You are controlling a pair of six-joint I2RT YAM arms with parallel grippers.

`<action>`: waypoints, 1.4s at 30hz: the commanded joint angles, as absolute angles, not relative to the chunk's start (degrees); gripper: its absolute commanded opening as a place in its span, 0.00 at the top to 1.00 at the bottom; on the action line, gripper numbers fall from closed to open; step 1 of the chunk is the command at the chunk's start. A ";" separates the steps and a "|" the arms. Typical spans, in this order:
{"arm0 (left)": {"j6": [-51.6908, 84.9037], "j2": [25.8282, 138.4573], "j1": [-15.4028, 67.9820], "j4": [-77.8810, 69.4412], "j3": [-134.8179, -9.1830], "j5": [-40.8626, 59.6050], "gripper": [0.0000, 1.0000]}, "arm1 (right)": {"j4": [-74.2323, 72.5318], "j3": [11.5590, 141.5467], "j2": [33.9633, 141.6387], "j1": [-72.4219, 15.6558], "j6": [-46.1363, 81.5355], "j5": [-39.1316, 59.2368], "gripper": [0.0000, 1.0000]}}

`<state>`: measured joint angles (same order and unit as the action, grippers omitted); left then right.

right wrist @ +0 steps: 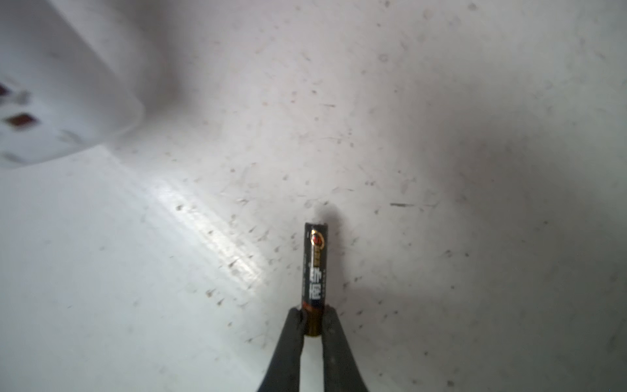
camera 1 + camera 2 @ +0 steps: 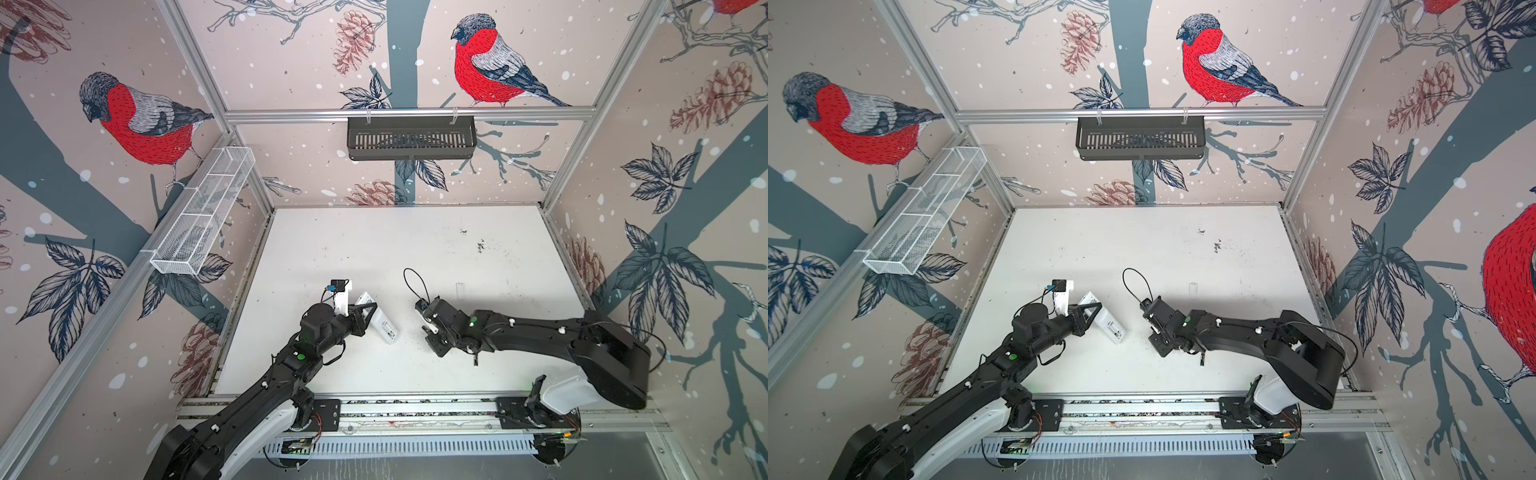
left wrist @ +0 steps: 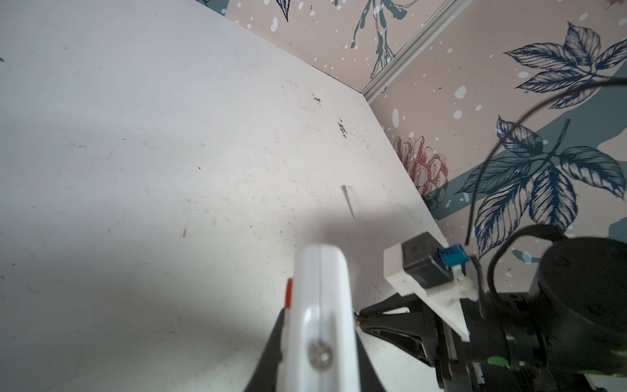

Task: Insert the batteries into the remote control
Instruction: 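Lift the battery and carry it with the right gripper toward the remote, then lower the battery into the remote's open compartment with the right gripper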

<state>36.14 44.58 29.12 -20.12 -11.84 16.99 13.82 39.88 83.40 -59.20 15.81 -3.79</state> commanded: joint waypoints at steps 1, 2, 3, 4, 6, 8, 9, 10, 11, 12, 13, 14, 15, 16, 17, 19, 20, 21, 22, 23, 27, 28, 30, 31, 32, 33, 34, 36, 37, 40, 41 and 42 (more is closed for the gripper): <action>38.57 45.49 29.08 -26.16 -11.57 21.43 1.00 | 7.49 37.54 79.26 -62.19 18.02 -3.70 0.90; 38.78 45.90 29.08 -26.11 -11.67 21.77 1.00 | 6.17 36.67 77.59 -63.09 18.39 -3.67 0.90; 38.85 46.17 29.14 -26.09 -11.67 21.79 1.00 | 5.08 35.88 76.30 -63.75 18.76 -3.85 0.90; 39.02 46.38 29.11 -26.04 -11.65 21.88 1.00 | 4.14 35.16 74.95 -64.32 19.02 -3.92 0.90; 39.73 46.78 29.09 -26.57 -11.34 22.25 1.00 | 2.84 34.09 72.59 -65.08 19.33 -3.81 0.90; 40.38 47.14 29.09 -27.16 -11.38 23.30 1.00 | 1.94 33.62 70.42 -66.22 19.06 -3.52 0.90; 40.58 47.36 29.03 -27.16 -11.57 23.86 1.00 | 1.62 33.57 69.78 -66.72 18.92 -3.43 0.90; 41.14 47.46 28.95 -27.16 -11.69 24.36 1.00 | 1.48 33.70 69.44 -67.12 18.83 -3.10 0.90; 41.93 47.39 28.94 -27.05 -11.78 24.58 1.00 | 1.41 34.04 69.39 -67.36 18.86 -3.03 0.90; 42.41 47.17 28.88 -27.30 -11.84 24.90 1.00 | 1.48 34.50 69.49 -67.54 18.81 -2.76 0.90; 42.72 46.96 28.76 -27.33 -11.85 25.34 1.00 | 1.48 35.07 69.59 -67.98 18.78 -2.55 0.90; 42.67 46.76 28.48 -26.88 -12.02 25.45 1.00 | 1.49 35.61 69.85 -68.47 18.57 -2.53 0.90; 42.56 46.58 28.27 -26.22 -12.15 25.40 1.00 | 1.26 35.88 70.03 -68.95 18.21 -2.39 0.90; 42.67 46.33 28.14 -26.10 -12.30 25.35 1.00 | 0.98 36.07 70.36 -69.43 17.84 -2.11 0.89; 42.80 46.30 28.02 -26.25 -12.22 25.55 1.00 | 0.95 36.33 71.00 -69.43 17.84 -2.38 0.89; 43.36 46.57 27.61 -26.63 -12.30 26.58 1.00 | 1.29 37.20 73.00 -69.56 17.47 -2.34 0.89; 43.58 46.78 27.21 -26.87 -12.31 27.46 1.00 | 1.68 37.88 73.93 -69.76 17.31 -2.19 0.90; 44.00 46.80 27.01 -27.33 -12.22 27.95 1.00 | 1.83 38.36 74.55 -70.00 17.10 -2.12 0.90; 44.29 46.68 26.78 -27.77 -12.00 28.33 1.00 | 1.97 38.89 75.19 -70.27 16.93 -1.94 0.90; 44.54 46.59 26.59 -28.16 -11.89 28.77 1.00 | 2.15 39.42 75.77 -70.46 16.91 -2.28 0.90; 44.89 46.53 26.44 -29.21 -11.76 29.54 1.00 | 3.05 40.75 77.48 -70.22 18.11 -4.04 0.90; 44.91 46.60 26.45 -29.27 -11.74 29.58 1.00 | 3.53 41.23 77.78 -70.05 18.44 -4.08 0.89; 44.83 46.67 26.42 -29.49 -11.72 29.62 1.00 | 4.58 42.06 78.40 -70.02 19.02 -4.43 0.89; 44.82 46.68 26.39 -29.57 -11.69 29.66 1.00 | 5.22 42.50 78.76 -70.01 19.30 -4.84 0.89; 44.91 46.80 26.39 -29.64 -11.61 29.66 1.00 | 5.89 42.83 79.07 -69.91 19.55 -5.21 0.90; 44.91 46.76 26.43 -29.77 -11.60 29.74 1.00 | 6.20 43.04 79.36 -69.81 19.66 -5.52 0.90; 45.00 46.84 26.42 -29.93 -11.60 29.71 1.00 | 6.70 43.27 79.70 -69.64 19.69 -5.60 0.90; 45.10 46.98 26.38 -30.23 -11.47 29.85 1.00 | 7.50 43.83 80.21 -69.61 20.12 -6.48 0.89; 45.17 47.07 26.37 -30.19 -11.40 29.81 1.00 | 7.77 44.14 80.39 -69.44 20.28 -6.74 0.90; 45.09 47.03 26.35 -29.89 -11.40 29.60 1.00 | 8.39 44.89 80.72 -68.77 21.02 -6.81 0.90; 45.15 46.94 26.37 -29.87 -11.26 29.37 1.00 | 8.42 44.99 80.69 -68.64 21.21 -7.11 0.90; 45.12 46.85 26.30 -29.86 -11.26 29.28 1.00 | 8.35 44.99 80.59 -68.50 21.33 -7.13 0.90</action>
<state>44.97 47.11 26.41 -26.61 -11.42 28.34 7.53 44.49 80.60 -68.90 19.81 -5.10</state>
